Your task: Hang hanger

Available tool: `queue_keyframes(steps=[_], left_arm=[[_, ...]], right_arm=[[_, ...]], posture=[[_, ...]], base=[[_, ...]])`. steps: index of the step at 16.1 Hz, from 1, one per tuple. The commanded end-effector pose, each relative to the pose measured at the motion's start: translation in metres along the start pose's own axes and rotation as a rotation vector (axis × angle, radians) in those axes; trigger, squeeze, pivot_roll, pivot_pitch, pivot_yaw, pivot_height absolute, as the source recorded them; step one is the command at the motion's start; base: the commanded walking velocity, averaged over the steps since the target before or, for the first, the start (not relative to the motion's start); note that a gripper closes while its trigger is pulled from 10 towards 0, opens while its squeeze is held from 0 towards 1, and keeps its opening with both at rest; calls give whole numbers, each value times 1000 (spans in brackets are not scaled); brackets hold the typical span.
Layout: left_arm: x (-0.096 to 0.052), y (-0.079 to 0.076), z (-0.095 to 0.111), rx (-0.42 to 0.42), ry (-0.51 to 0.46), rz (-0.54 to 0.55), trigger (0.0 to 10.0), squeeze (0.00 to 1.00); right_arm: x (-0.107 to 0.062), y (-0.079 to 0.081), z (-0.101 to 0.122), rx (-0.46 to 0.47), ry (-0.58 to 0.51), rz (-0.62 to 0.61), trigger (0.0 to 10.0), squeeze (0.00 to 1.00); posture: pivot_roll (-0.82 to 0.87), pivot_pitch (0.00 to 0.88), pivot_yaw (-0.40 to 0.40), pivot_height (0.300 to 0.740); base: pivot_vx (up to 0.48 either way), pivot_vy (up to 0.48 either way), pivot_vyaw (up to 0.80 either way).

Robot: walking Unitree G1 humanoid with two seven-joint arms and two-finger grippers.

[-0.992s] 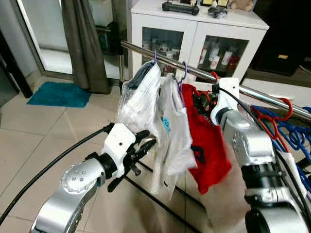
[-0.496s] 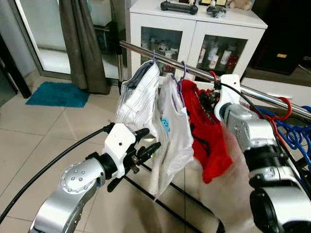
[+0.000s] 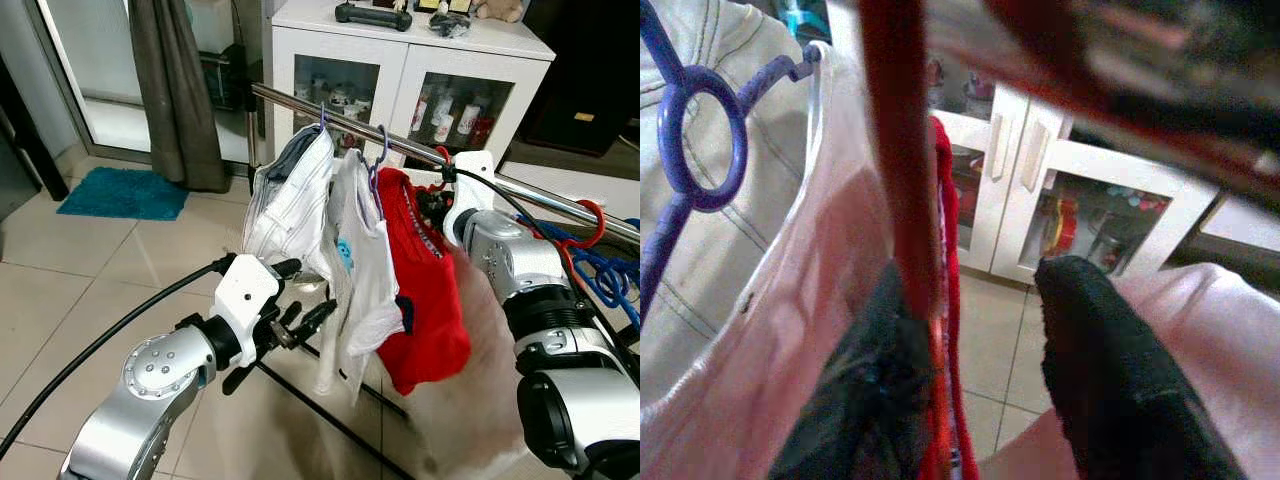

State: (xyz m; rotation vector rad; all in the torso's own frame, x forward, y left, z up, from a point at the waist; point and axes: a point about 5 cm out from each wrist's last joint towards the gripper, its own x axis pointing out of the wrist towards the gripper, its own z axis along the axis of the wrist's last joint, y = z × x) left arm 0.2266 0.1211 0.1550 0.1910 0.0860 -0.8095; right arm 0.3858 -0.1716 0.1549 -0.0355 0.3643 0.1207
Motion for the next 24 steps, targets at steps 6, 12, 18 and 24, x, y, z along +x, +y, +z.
queue_keyframes(steps=[6,12,18,24], left_arm=[[0,-2,3,21,0,-14,10000,1000],[1,-1,4,32,-2,-8,10000,1000],[2,-3,4,33,-8,-7,10000,1000],[5,-6,3,32,-8,-15,10000,996]], right_arm=[[2,-8,-15,11,75,-24,0,0],[2,-7,-13,3,63,-9,0,0],[-7,-10,-15,-3,40,6,0,0],[-15,-4,-17,-57,26,13,10000,0]], posture=[[111,0,-62,740],[112,0,-65,740],[102,0,-64,740],[91,0,-60,740]], base=[[0,0,0],[0,0,0],[0,0,0],[0,0,0]])
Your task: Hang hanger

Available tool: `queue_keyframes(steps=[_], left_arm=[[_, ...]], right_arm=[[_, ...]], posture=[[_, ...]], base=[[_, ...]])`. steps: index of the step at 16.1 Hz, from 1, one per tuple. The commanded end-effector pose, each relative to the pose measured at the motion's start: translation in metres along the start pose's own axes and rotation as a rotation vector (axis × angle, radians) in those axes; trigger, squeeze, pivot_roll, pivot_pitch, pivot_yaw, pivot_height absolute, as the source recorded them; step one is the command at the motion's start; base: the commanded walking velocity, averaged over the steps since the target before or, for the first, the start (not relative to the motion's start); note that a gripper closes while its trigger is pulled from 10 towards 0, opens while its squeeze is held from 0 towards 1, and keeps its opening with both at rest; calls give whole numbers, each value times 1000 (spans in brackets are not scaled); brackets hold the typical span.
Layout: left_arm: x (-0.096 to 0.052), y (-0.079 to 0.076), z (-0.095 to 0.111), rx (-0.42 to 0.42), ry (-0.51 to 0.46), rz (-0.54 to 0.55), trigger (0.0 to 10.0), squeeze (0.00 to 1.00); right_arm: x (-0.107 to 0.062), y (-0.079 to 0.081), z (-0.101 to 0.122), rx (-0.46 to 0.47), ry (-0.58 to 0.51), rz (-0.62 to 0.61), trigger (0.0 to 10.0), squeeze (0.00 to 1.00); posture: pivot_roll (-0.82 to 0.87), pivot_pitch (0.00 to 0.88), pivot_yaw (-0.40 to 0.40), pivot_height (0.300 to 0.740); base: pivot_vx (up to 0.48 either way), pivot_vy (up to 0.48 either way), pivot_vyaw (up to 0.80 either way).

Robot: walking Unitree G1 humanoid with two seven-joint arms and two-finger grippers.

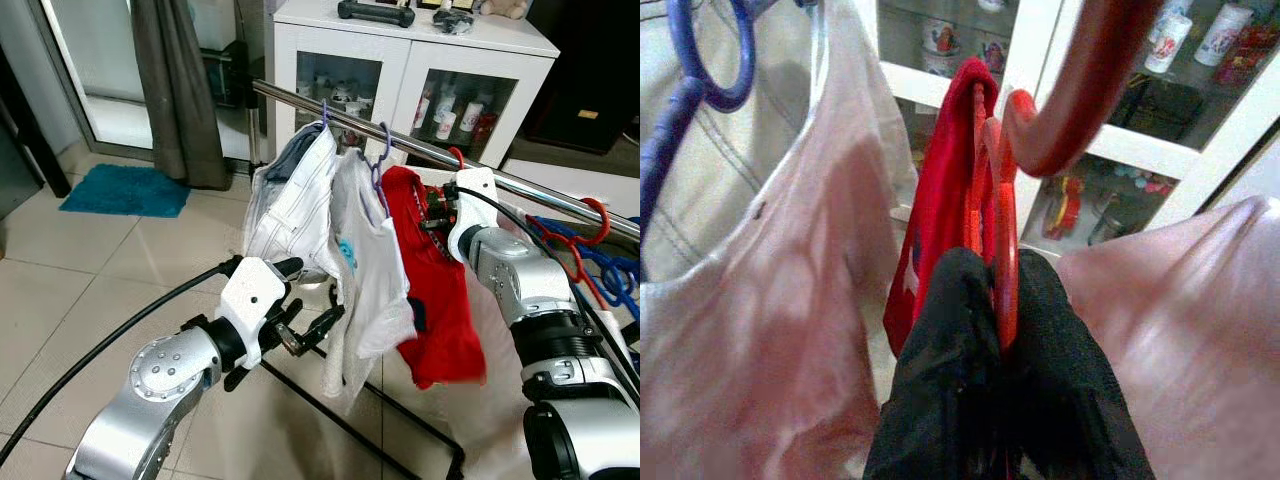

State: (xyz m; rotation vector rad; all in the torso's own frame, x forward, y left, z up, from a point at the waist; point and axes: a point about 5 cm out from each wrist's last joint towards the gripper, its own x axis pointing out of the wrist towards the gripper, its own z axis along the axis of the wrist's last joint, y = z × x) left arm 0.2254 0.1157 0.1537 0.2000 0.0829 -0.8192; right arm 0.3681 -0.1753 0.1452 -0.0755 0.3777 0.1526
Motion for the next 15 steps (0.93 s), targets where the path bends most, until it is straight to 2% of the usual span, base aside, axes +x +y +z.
queue_keyframes(steps=[1,2,3,4,5,6,8,9,10,11,15], left_arm=[[2,-1,3,23,-7,-5,10000,965],[2,-1,3,24,-7,-4,10000,945],[1,-1,3,25,-6,-1,10000,902],[1,0,3,26,-6,3,10000,808],[1,0,3,27,-6,4,10000,808],[1,0,3,29,-5,8,10000,486],[0,1,2,31,-4,13,10000,345],[0,1,2,31,-4,14,10000,345],[-1,0,2,32,-3,14,10000,267],[-1,0,2,32,-3,14,10000,235],[0,-1,1,33,-2,6,10000,188]], right_arm=[[-2,-2,-2,6,11,-17,10000,0],[-2,-2,-2,19,13,-19,10000,39],[-3,-1,-1,26,11,-18,10000,1000],[-4,0,2,25,4,-22,10000,1000],[-4,0,2,24,3,-24,10000,1000],[-7,-2,3,18,5,-35,10000,1000],[-13,-4,4,13,11,-57,10000,1000],[-14,-4,4,11,11,-63,10000,1000],[-17,-6,5,3,13,-82,10000,255],[-20,-7,5,-5,22,-84,10000,0],[-31,-12,2,-7,53,-96,10000,0]], posture=[[91,0,-61,740],[91,0,-61,740],[93,0,-62,740],[94,0,-63,740],[94,0,-63,740],[95,0,-64,740],[96,0,-70,740],[96,0,-70,740],[96,0,-70,740],[94,0,-69,740],[88,0,-67,740]], base=[[0,0,0],[0,0,0],[0,0,0],[0,0,0],[0,0,0],[0,0,0],[0,0,0],[0,0,0],[0,0,0],[0,0,0],[0,0,0]])
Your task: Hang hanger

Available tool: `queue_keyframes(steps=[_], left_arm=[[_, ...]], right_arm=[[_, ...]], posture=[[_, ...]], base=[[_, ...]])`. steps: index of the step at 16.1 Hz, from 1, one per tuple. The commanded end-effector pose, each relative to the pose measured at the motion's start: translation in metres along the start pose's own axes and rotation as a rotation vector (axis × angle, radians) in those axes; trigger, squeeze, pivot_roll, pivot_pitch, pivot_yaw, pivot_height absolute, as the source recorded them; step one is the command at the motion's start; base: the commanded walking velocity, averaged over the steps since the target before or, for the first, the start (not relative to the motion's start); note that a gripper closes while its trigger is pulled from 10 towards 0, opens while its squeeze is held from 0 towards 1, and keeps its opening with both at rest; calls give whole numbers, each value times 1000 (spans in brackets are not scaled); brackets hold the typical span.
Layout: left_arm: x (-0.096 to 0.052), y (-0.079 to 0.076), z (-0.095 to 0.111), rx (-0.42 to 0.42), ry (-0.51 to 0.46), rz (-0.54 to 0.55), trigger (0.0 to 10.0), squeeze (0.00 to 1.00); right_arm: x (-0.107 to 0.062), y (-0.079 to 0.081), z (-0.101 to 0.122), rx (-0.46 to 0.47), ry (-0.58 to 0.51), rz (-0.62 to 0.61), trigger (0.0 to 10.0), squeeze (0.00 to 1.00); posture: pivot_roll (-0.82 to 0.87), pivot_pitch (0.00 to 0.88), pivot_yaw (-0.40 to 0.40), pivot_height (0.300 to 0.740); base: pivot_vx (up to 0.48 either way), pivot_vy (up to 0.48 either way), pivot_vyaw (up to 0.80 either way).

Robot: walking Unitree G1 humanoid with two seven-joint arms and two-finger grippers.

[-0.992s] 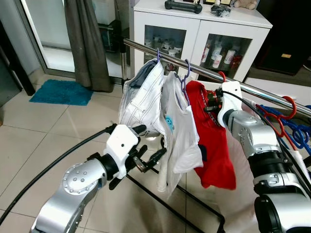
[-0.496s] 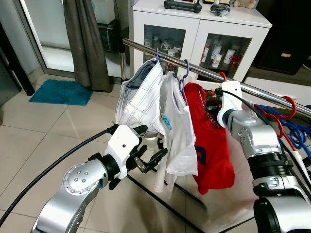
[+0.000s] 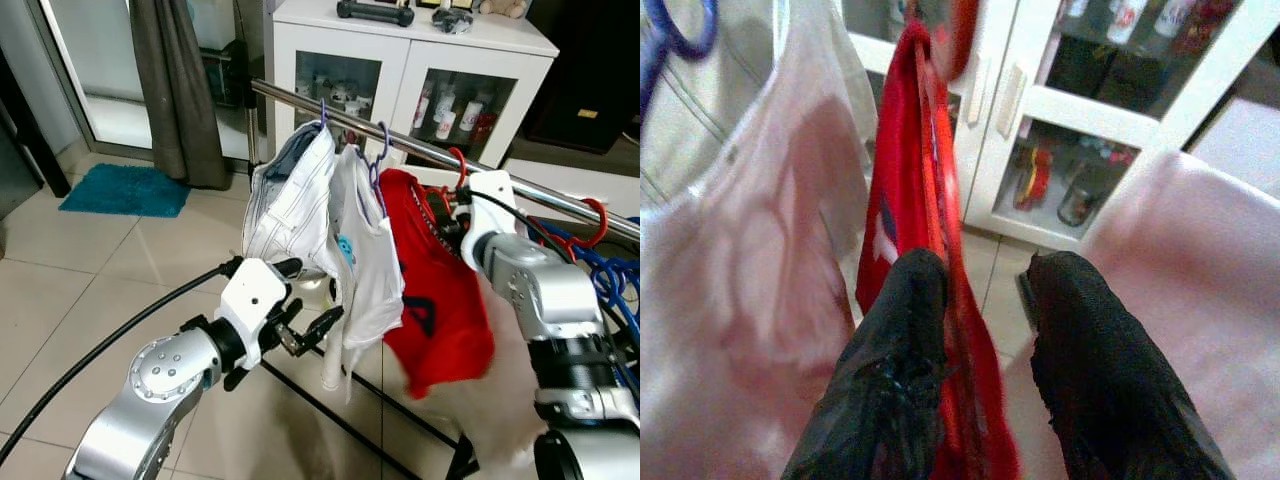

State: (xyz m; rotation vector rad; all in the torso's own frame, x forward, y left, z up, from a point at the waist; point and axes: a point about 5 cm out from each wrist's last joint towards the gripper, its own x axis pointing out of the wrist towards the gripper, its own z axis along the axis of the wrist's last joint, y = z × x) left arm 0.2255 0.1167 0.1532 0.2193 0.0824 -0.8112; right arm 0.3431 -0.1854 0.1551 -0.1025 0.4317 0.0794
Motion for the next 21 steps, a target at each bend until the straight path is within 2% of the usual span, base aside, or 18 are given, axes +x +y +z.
queue_keyframes(steps=[1,6,7,8,9,11,12,21], left_arm=[[1,-2,2,16,-11,-3,10000,184],[2,-2,2,19,-14,-2,10000,180],[1,-2,2,20,-13,1,10000,184],[1,-2,2,19,-13,3,10000,184],[1,-2,2,20,-13,4,10000,184],[1,-2,2,19,-14,6,10000,184],[1,-2,2,19,-14,7,10000,180],[2,-1,3,20,-16,6,10000,184]], right_arm=[[-3,-6,2,12,0,-18,10000,0],[1,2,1,23,11,3,10000,0],[1,3,5,27,-6,8,9020,0],[2,4,7,29,-11,10,8627,0],[2,4,8,30,-14,13,7765,0],[2,5,10,33,-24,18,1843,0],[3,5,10,35,-26,16,0,0],[3,4,5,45,-6,17,0,0]], posture=[[85,0,-67,740],[89,0,-71,740],[92,0,-76,740],[92,0,-76,740],[92,0,-77,740],[92,0,-79,740],[92,0,-79,740],[88,0,-71,740]], base=[[0,0,0],[0,0,0],[0,0,0],[0,0,0],[0,0,0],[0,0,0],[0,0,0],[0,0,0]])
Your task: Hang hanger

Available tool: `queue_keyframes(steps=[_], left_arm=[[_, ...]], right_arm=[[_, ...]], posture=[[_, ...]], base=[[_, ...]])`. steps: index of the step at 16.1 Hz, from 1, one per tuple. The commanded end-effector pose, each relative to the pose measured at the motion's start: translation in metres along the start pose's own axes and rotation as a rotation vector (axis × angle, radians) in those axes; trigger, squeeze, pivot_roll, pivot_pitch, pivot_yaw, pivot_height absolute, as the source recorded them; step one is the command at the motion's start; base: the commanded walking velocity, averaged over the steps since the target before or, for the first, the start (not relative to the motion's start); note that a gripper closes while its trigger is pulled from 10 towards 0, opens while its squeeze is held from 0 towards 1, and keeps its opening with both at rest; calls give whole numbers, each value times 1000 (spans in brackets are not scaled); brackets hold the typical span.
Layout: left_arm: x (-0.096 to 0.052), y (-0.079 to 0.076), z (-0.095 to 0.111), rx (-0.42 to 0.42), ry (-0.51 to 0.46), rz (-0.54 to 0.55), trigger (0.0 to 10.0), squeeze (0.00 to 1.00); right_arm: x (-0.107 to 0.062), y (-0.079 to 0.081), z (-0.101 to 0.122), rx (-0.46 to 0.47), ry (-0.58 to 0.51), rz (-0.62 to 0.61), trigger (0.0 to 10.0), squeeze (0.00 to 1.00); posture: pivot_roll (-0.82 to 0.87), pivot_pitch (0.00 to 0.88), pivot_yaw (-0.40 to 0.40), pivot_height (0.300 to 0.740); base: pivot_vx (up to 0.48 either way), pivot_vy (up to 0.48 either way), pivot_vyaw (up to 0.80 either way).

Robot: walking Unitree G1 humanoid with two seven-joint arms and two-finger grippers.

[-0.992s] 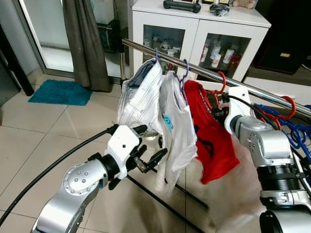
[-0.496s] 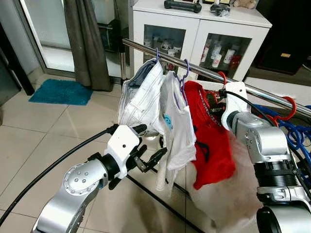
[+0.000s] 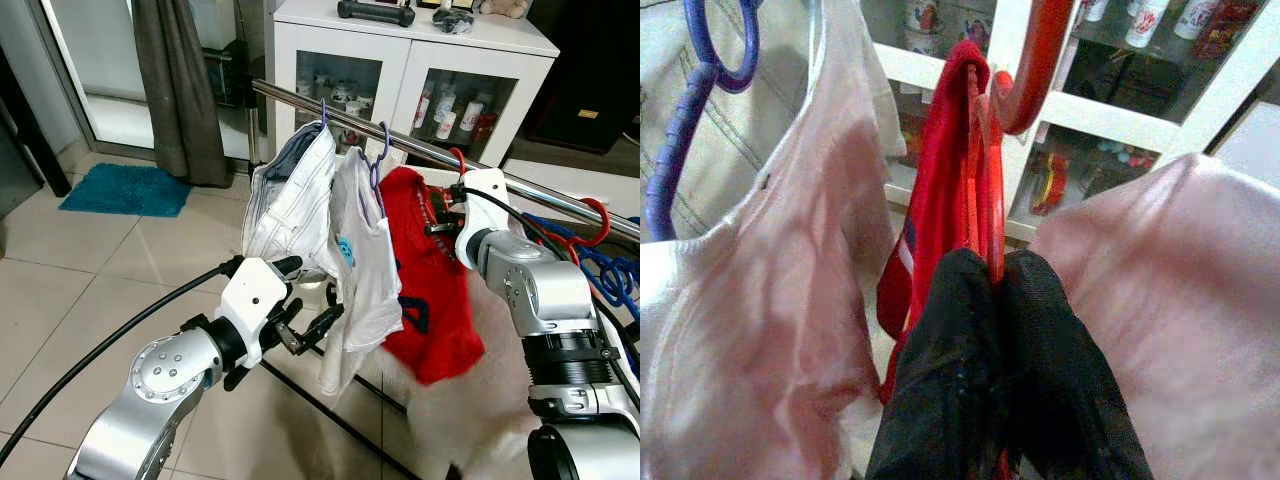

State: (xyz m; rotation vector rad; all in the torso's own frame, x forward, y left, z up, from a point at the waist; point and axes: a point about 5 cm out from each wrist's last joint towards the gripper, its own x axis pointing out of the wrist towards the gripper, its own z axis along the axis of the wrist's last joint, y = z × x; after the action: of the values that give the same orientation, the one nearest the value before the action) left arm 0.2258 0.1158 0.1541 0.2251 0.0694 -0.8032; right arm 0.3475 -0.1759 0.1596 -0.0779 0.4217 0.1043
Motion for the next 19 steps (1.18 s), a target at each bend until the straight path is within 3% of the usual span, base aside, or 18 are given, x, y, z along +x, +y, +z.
queue_keyframes(steps=[1,7,13,19], left_arm=[[1,-1,2,10,-8,-4,10000,184],[2,0,2,11,-7,-3,10000,184],[2,1,3,15,-9,-1,10000,184],[3,0,4,16,-11,-4,10000,184]], right_arm=[[1,-4,-2,29,6,-12,0,0],[0,-4,-3,19,-5,3,0,0],[-11,-4,4,-64,-185,69,0,0],[-22,-2,7,-86,-350,181,0,0]], posture=[[88,0,-71,740],[90,0,-69,740],[85,0,-66,740],[83,0,-65,740]], base=[[0,0,0],[0,0,0],[0,0,0],[0,0,0]])
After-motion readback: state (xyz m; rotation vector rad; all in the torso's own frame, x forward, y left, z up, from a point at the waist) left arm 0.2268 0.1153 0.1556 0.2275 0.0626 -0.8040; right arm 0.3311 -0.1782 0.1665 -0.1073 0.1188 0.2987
